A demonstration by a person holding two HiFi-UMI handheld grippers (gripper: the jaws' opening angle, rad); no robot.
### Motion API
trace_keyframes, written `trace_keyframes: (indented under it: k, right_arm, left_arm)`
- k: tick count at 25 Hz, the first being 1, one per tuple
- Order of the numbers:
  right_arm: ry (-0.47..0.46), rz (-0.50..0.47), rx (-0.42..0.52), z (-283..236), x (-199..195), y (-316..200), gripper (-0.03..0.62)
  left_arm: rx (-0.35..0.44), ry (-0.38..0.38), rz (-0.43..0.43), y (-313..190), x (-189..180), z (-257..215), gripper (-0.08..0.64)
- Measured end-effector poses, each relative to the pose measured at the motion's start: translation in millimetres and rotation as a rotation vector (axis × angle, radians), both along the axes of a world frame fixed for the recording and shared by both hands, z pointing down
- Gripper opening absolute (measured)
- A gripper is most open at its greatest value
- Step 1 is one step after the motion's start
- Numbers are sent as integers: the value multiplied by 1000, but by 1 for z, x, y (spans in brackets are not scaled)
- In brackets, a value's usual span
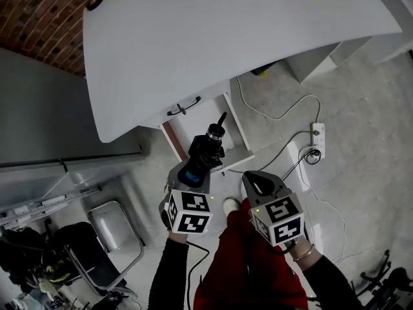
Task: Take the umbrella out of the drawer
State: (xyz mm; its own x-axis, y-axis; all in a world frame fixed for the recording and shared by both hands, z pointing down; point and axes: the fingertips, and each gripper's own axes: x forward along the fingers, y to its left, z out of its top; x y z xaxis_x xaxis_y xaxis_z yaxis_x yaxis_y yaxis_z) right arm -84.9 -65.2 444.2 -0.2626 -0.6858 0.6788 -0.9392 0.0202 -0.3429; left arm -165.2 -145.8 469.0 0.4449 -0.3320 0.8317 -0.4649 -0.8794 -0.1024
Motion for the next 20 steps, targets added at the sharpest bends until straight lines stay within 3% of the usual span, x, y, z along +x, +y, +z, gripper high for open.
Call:
trace_keyframes:
  k: [8, 20]
  right_arm:
    - [18, -71, 25, -27, -9, -1, -2]
    - [59, -123, 33, -42, -20, -5, -2]
  left_arm:
    - [6, 86, -123, 10, -18, -44, 175]
    - [-57, 214, -341, 23, -46, -76, 175]
